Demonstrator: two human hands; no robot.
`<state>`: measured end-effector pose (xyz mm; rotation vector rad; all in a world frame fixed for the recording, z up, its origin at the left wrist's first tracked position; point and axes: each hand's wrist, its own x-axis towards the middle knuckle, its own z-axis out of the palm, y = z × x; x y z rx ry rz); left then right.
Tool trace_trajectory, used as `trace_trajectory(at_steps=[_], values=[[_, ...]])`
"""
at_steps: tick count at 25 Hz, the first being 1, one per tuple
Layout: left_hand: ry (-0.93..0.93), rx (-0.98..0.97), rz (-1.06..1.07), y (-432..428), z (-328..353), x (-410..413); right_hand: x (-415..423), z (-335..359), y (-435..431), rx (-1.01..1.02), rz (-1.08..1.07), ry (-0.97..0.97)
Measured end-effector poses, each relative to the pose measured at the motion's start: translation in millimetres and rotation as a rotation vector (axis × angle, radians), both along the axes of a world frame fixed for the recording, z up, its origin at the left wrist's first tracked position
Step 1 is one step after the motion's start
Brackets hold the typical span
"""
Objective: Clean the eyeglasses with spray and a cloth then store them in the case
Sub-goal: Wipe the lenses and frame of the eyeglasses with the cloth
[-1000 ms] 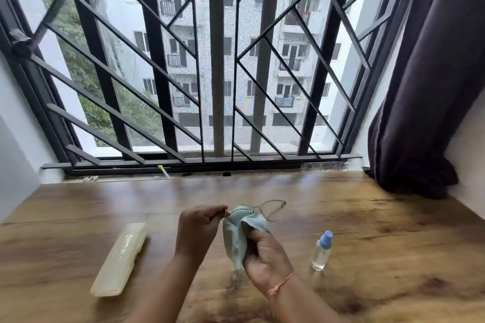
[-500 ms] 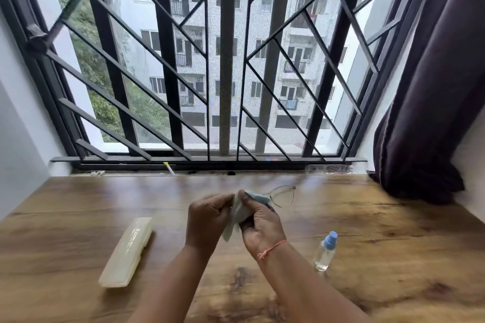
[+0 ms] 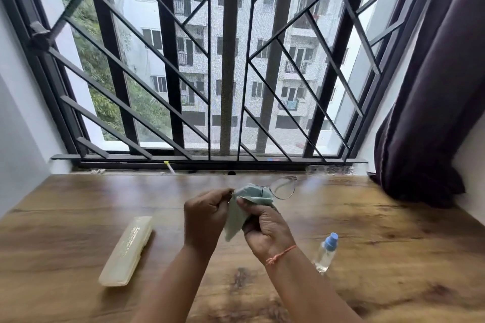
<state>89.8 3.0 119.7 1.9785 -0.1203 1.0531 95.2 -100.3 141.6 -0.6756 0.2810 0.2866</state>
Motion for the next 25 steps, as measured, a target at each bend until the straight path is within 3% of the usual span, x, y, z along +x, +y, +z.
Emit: trace_trajectory(at_steps=[6,11,18,25], values=[[-0.016,0.100,0.013,-0.6,11.6,-3.5,1.6,17.0,2.7,0.017,-0.136,0.024],[-0.074,0.066,0.066,3.9,30.2,2.5,-4.0,31.0,-4.8,0.125,-0.097,-0.081],[-0.152,0.038,0.064,-5.0,51.8,-2.3,-12.0,48.5,5.6,0.011,-0.150,-0.252],[-0.189,0.060,0.044,-7.8,62.4,-13.1,-15.4,76.3,5.9,-0.022,-0.271,-0.257]])
